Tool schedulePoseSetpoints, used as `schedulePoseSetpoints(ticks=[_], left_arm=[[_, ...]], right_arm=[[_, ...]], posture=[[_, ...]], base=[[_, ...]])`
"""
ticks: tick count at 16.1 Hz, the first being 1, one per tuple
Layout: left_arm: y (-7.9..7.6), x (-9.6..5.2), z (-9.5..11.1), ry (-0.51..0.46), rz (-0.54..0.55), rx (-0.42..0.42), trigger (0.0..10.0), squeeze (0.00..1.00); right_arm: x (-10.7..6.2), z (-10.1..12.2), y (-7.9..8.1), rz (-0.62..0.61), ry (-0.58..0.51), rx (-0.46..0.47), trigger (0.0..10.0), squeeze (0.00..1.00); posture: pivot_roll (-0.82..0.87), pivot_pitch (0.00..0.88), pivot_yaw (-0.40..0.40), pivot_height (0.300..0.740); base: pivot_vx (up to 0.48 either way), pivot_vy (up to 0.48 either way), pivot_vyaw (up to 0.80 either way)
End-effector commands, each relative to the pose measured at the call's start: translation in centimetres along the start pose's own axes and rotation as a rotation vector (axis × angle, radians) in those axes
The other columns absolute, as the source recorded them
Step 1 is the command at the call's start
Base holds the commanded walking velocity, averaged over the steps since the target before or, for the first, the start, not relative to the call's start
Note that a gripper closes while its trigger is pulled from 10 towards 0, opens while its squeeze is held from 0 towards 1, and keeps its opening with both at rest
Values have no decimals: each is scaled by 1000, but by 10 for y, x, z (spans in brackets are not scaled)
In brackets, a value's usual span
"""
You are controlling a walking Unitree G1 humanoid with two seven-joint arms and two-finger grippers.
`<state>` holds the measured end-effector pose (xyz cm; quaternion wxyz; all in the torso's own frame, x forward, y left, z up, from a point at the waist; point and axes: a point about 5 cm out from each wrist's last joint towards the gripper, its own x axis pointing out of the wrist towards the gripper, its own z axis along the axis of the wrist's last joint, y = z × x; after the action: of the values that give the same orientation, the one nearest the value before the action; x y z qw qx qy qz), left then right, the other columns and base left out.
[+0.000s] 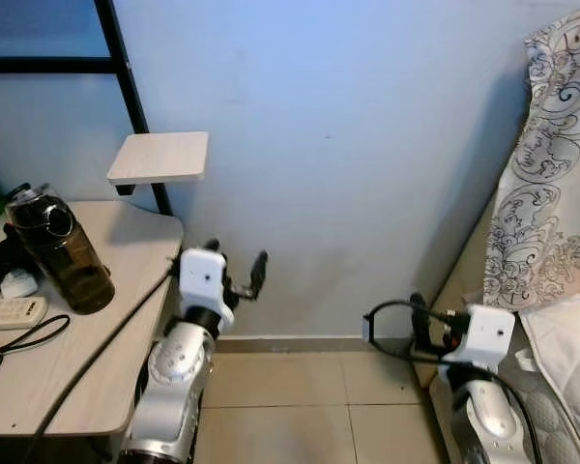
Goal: Clean up the room
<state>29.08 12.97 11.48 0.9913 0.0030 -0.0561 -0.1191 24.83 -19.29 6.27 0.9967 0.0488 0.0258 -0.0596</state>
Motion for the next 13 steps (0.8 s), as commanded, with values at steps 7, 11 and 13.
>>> schedulePoseSetpoints(ticks=[7, 11, 13], left_arm=[[1, 2, -15, 64, -12, 174, 10000, 702], [-11, 9, -18, 72, -85, 48, 10000, 0], [-17, 12, -16, 63, -148, 36, 10000, 0]], right_arm=[[5, 1, 6, 62, -4, -108, 10000, 0], [11, 1, 11, 84, 16, -119, 10000, 0], [11, 1, 9, 68, 20, -138, 10000, 0]], posture=[[226, 0, 0, 740], [206, 0, 11, 735], [201, 0, 11, 735]], base=[[0, 0, 0], [66, -454, -400], [0, 0, -509]])
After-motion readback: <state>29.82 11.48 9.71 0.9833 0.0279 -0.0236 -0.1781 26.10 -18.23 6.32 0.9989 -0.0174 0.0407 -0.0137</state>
